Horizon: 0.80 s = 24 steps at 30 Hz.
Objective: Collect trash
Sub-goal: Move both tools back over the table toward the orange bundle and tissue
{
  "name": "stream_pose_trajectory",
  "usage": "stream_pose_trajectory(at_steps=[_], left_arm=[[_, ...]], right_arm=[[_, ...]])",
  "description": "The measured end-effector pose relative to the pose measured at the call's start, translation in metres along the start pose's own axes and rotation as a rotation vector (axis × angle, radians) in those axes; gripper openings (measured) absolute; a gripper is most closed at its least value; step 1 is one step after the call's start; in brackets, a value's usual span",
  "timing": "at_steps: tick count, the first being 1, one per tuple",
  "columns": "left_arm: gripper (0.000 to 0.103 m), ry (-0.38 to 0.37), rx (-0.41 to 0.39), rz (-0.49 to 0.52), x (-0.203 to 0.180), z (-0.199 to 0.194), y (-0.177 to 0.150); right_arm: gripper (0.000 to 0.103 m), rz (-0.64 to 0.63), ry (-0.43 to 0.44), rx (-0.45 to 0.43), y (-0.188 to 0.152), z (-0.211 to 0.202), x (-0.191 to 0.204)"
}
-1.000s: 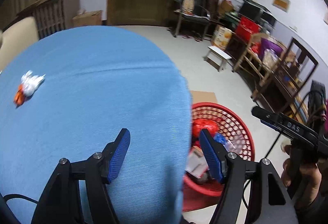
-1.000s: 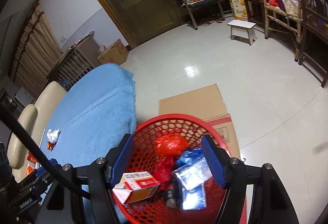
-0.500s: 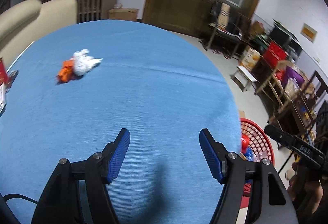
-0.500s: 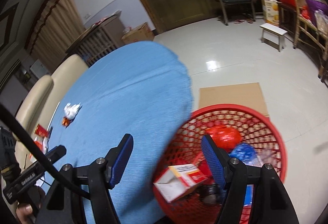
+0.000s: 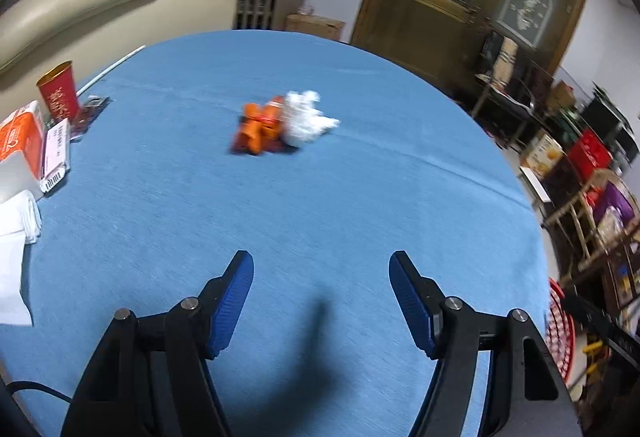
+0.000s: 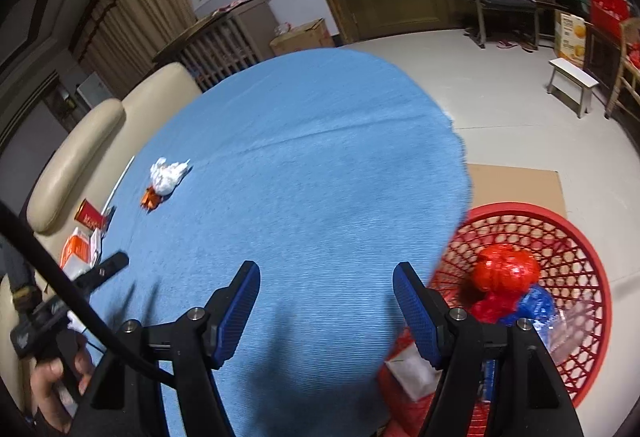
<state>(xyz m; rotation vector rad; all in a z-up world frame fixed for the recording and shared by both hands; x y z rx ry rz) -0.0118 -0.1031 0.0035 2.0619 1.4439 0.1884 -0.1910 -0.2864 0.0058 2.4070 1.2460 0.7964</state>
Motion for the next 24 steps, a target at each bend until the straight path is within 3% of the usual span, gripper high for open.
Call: stream_pose_trajectory(at_steps=[4, 14, 24], left_arm=[[0.071, 0.022, -0.002, -0.041, 0.020, 0.014, 0.022], [0.071, 0.054, 0.040, -0.018, 0.036, 0.065, 0.065], [0.071, 0.101, 0.030, -0.012, 0.052, 0.087, 0.087]], right_arm=[[0.072, -0.027, 0.011, 0.021, -0.003, 0.011, 0.018], [0.072, -0.080, 0.053, 0.079, -0.006, 0.039, 0.057], [0.072, -0.077, 0.048, 0.113, -0.004, 0.055, 0.060]])
Point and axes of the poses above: each gripper's, at about its wrist camera, not at the fingertips, and z roughly the way its jaws point, x to its left, y to its top, the point moved 7 cm from there along z, roughly the way its jaws point, and after that the axes turned 5 degrees about x, right-handed, at the moved point
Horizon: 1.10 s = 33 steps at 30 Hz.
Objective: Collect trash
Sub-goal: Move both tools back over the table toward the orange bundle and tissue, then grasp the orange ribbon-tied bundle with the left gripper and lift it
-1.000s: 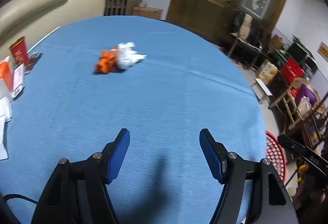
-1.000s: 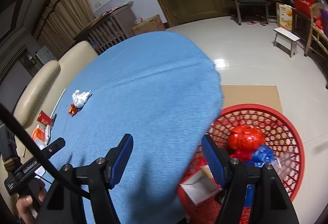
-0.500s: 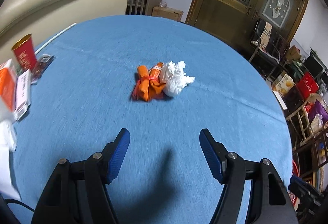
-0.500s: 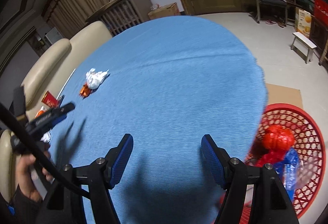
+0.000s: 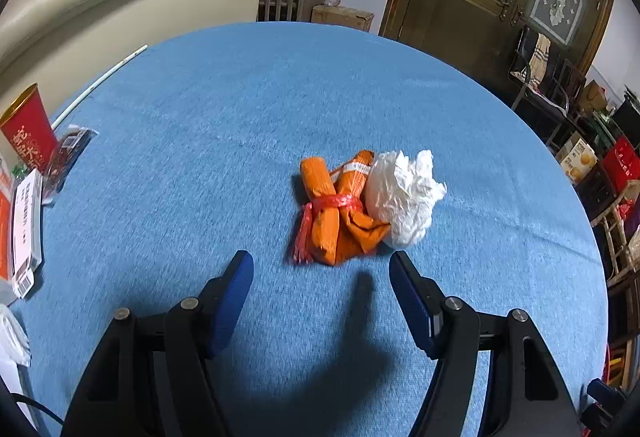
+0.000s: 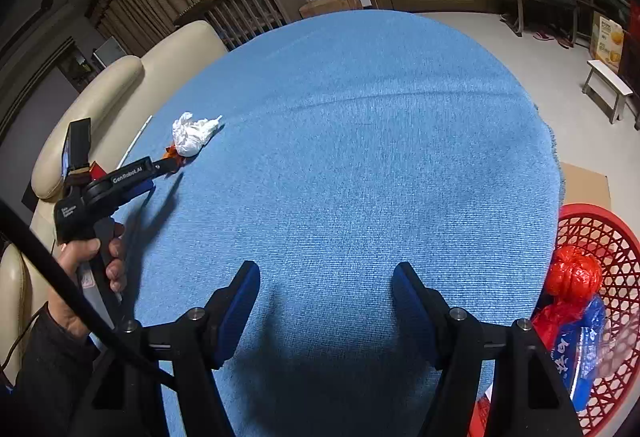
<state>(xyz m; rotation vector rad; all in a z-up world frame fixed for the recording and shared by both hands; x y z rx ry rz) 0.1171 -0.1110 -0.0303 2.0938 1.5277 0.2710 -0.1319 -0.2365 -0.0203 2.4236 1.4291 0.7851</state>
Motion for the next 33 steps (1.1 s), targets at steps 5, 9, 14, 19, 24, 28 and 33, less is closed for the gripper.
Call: stream_pose_trajectory(at_steps=[5, 9, 14, 19, 24, 28, 33], left_arm=[[0.068, 0.009, -0.011, -0.012, 0.005, 0.006, 0.007], [0.041, 0.010, 0.004, -0.034, 0.013, 0.012, 0.010], [0.028, 0.008, 0.000, -0.054, 0.022, 0.009, 0.009], [0.027, 0.006, -0.026, -0.070, 0.030, -0.004, 0.000], [0.027, 0.011, -0.051, -0.093, 0.039, -0.024, -0.013], [0.027, 0.036, -0.065, -0.112, 0.048, -0.042, -0.028], [0.027, 0.042, -0.071, -0.130, 0.054, -0.058, -0.049]], right_arm=[[0.072, -0.010, -0.004, 0.009, 0.001, 0.005, 0.004], [0.072, -0.016, -0.010, 0.013, 0.003, 0.006, 0.007], [0.072, -0.020, -0.015, 0.021, 0.002, 0.008, 0.008], [0.072, -0.034, -0.019, 0.022, 0.003, 0.010, 0.012], [0.072, -0.064, -0.010, 0.024, 0.007, 0.015, 0.019], [0.072, -0.093, 0.004, 0.023, 0.016, 0.026, 0.034], [0.072, -0.146, 0.040, -0.006, 0.041, 0.041, 0.073]])
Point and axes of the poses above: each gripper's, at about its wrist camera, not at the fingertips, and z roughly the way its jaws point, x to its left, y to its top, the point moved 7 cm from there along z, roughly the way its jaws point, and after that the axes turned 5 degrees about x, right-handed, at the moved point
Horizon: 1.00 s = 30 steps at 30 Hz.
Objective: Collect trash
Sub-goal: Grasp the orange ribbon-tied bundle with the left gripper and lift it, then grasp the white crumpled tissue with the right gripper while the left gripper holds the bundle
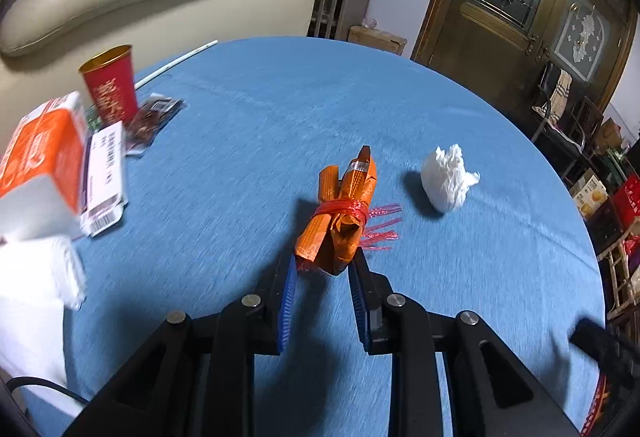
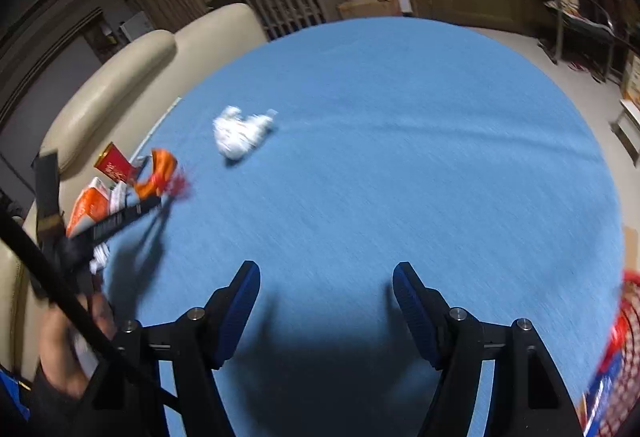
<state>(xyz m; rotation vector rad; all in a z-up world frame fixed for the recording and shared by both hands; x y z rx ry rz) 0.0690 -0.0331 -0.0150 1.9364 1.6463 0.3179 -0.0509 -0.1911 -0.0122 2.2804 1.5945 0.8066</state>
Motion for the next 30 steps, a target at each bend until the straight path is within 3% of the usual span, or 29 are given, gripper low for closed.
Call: stream_pose_trajectory(at_steps=[6, 11, 25, 27, 30], left_arm=[[0.027, -0.005, 0.004, -0.030, 0.009, -0.009, -0.013], [0.027, -0.012, 0.009, -0.056, 0.019, -0.012, -0.021], [0.027, -0.001, 0.022, -0.077, 0.031, -0.014, -0.031], [0.027, 0.002, 0.027, -0.074, 0.030, -0.014, -0.033], [0.027, 0.005, 0.031, -0.071, 0.030, -0.013, -0.034]], right_arm=[[0.072, -0.053, 0.048, -0.046, 0.058, 0.032, 0.047], [0.072, -0.076, 0.035, -0.026, 0.092, 0.071, 0.070], [0.071, -0.131, -0.019, 0.061, 0.119, 0.137, 0.094], [0.050, -0.145, -0.021, 0.069, 0.118, 0.142, 0.097], [0.045, -0.170, -0.029, 0.066, 0.115, 0.142, 0.098]])
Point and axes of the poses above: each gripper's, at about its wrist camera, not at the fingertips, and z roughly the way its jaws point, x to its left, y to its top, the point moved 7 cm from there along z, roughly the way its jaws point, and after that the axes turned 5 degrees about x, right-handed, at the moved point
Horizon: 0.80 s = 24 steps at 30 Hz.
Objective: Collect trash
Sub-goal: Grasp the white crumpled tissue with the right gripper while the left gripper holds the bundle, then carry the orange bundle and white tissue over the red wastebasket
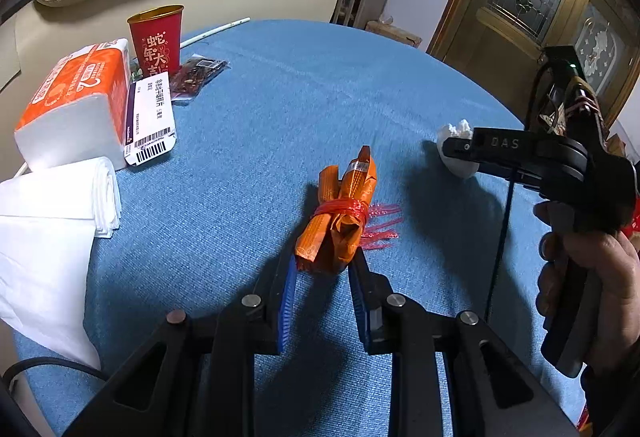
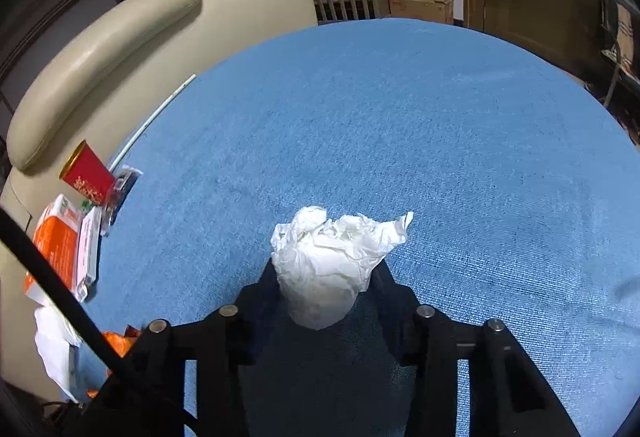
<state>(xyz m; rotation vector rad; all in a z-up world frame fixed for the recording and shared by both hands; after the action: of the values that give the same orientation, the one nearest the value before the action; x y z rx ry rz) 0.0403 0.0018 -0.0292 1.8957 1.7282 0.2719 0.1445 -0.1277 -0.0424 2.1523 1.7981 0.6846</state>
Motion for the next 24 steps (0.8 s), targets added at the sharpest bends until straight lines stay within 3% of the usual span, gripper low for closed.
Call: stream_pose_trajectory(at_steps=[11, 24], left_arm=[[0.027, -0.014, -0.014, 0.033, -0.020, -0.010, -0.002], [0.027, -0.027, -0.029, 0.111, -0.065, -0.040, -0.025]], right_arm=[[0.043, -0.011, 0.043, -0.059, -0.030, -0.047, -0.007], [0.043, 0.068, 0.103, -0.091, -0.107, -0.111, -0.037]])
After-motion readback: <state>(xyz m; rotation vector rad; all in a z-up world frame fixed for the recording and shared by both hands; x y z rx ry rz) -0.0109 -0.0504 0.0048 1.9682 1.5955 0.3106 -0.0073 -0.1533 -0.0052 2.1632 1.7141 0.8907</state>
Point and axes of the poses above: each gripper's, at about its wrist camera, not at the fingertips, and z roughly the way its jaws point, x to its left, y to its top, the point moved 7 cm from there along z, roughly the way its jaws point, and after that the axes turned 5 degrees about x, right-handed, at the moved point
